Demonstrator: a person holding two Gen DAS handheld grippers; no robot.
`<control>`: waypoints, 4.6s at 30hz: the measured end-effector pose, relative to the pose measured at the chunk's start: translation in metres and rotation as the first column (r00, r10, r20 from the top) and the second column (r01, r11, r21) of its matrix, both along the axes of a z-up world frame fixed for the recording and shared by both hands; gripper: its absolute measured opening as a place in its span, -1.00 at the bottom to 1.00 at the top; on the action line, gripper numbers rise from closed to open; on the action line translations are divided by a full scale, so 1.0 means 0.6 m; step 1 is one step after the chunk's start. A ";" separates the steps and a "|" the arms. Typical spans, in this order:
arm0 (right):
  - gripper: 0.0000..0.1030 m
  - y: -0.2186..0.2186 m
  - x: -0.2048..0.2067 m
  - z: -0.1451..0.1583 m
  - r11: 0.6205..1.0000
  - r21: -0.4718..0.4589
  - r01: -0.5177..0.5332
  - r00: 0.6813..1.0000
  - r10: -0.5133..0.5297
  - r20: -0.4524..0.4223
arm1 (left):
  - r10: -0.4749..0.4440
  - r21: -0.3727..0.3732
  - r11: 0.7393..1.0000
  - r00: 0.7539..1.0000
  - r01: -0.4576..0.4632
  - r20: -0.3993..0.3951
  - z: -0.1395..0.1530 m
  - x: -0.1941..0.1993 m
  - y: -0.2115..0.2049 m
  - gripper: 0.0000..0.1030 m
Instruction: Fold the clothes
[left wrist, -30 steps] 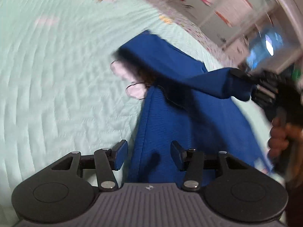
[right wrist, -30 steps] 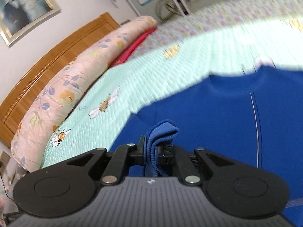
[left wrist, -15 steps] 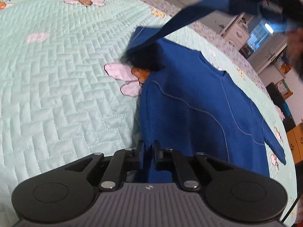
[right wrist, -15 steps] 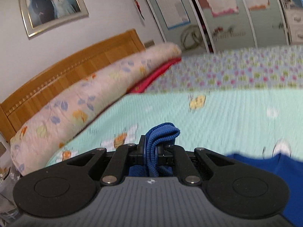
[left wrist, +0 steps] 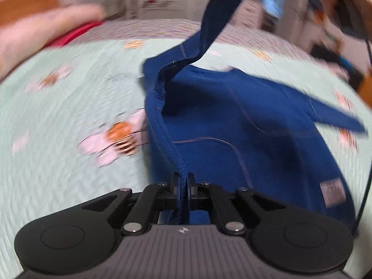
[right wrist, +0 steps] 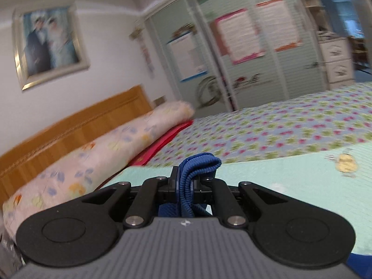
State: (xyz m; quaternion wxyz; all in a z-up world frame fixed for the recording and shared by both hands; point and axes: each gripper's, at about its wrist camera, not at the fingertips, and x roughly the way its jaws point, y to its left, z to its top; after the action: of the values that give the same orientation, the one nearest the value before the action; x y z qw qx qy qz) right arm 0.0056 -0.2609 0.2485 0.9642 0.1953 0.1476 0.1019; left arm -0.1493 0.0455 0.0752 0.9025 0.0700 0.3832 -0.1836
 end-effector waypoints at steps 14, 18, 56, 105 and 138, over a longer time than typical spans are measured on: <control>-0.86 -0.177 -0.081 -0.198 0.977 0.061 0.206 0.969 -0.195 -0.154 | -0.060 0.075 0.995 0.990 0.070 -0.130 -0.058 0.014 -0.069 -0.90; -0.86 -0.178 -0.081 -0.181 0.980 0.055 0.193 0.975 -0.185 -0.126 | -0.036 0.040 0.998 0.987 0.042 -0.155 -0.062 0.025 -0.066 -0.90; -0.25 -0.111 -0.319 -0.303 0.879 -0.077 0.470 0.836 -0.472 -0.279 | -0.039 -0.245 0.970 0.988 0.001 -0.149 -0.019 -0.097 0.052 -0.11; -0.70 -0.012 -0.376 -0.366 0.886 0.436 0.160 0.896 0.055 -0.440 | -0.109 -0.257 0.963 0.991 0.085 -0.082 -0.058 0.001 -0.013 -0.09; -0.59 0.111 0.105 -0.324 0.966 0.241 -0.098 0.923 0.179 -0.340 | 0.081 -0.525 0.842 0.991 -0.126 -0.108 -0.119 0.096 0.003 -0.01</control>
State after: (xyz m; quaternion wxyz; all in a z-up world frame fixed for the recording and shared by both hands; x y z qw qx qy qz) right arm 0.0683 -0.1941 0.0538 0.8838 0.3049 0.3225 0.1483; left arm -0.0917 0.0475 0.0037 0.8790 -0.2104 0.3571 -0.2358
